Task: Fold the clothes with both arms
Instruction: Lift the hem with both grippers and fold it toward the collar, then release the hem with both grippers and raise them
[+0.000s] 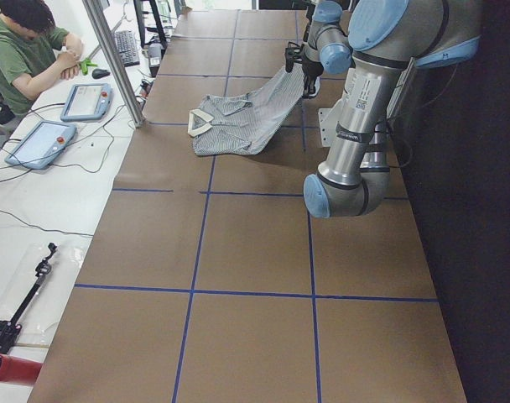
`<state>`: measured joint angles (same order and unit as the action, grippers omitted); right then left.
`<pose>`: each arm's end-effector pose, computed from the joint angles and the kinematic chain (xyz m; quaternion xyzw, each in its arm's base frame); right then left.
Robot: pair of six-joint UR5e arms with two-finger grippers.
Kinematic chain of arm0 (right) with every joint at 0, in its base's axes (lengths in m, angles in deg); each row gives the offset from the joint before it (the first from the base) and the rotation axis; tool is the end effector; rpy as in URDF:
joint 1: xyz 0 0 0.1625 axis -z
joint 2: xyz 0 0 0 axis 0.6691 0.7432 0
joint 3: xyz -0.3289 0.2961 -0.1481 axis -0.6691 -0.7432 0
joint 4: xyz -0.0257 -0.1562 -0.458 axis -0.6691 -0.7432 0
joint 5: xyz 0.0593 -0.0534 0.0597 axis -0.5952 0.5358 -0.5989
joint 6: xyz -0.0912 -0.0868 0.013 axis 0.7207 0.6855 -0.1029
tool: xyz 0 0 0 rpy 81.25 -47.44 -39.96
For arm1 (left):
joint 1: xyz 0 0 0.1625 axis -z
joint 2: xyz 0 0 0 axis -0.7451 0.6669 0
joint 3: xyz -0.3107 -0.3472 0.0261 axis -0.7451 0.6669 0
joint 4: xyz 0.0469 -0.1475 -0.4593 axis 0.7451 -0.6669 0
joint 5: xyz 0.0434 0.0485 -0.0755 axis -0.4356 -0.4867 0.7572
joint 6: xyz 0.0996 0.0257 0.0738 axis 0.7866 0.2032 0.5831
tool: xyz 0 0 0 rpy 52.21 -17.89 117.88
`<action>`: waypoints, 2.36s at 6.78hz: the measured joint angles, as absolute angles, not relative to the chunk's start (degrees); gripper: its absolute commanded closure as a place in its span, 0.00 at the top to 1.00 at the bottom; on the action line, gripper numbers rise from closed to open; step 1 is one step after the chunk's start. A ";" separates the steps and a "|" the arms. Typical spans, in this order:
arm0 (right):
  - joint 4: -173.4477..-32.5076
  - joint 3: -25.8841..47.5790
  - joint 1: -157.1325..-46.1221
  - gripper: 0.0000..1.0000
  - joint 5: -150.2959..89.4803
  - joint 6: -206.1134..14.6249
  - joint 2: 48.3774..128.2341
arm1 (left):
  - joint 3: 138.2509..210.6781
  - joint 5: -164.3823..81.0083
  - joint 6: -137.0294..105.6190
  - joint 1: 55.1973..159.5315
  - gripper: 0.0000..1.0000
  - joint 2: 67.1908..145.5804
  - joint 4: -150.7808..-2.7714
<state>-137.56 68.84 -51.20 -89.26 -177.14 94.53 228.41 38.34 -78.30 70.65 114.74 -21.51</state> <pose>-0.3650 -0.2122 0.1599 0.0684 -0.4485 0.1639 0.8760 0.3611 -0.2663 0.1049 0.0505 0.4568 -0.0303 0.8876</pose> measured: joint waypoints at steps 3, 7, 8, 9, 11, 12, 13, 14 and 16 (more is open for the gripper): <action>-137.60 53.19 -70.59 0.00 -99.37 -165.05 81.95 | 215.06 38.86 -66.60 83.66 0.00 119.29 -24.72; -119.82 26.55 -84.75 0.00 -104.27 -157.99 75.85 | 189.99 38.47 -60.51 91.85 0.00 124.52 -44.25; -114.51 18.42 -85.88 0.00 -104.42 -157.28 73.68 | 183.47 38.32 -59.68 92.71 0.00 125.82 -49.56; -108.67 10.05 -86.51 0.00 -104.46 -156.96 71.56 | 176.55 37.84 -59.07 93.28 0.00 127.38 -54.97; -98.98 -3.33 -86.97 0.00 -104.37 -156.66 68.74 | 164.82 36.25 -57.88 93.55 0.00 129.28 -64.31; -96.19 -6.77 -86.93 0.18 -104.36 -156.63 68.18 | 161.77 35.96 -57.34 93.52 0.00 129.63 -66.40; -95.09 -8.22 -86.83 0.90 -104.41 -156.64 67.93 | 160.50 35.88 -56.75 93.40 0.60 129.68 -67.12; -94.68 -8.79 -86.60 1.00 -104.36 -156.54 67.85 | 160.08 35.86 -56.45 93.23 1.00 129.52 -67.41; -94.54 -8.79 -86.39 1.00 -104.13 -154.41 67.69 | 162.35 36.16 -55.07 93.04 1.00 127.75 -68.68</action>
<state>-94.54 -8.79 -86.39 -104.13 -154.41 67.69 162.35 36.16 -55.07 93.04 127.75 -68.68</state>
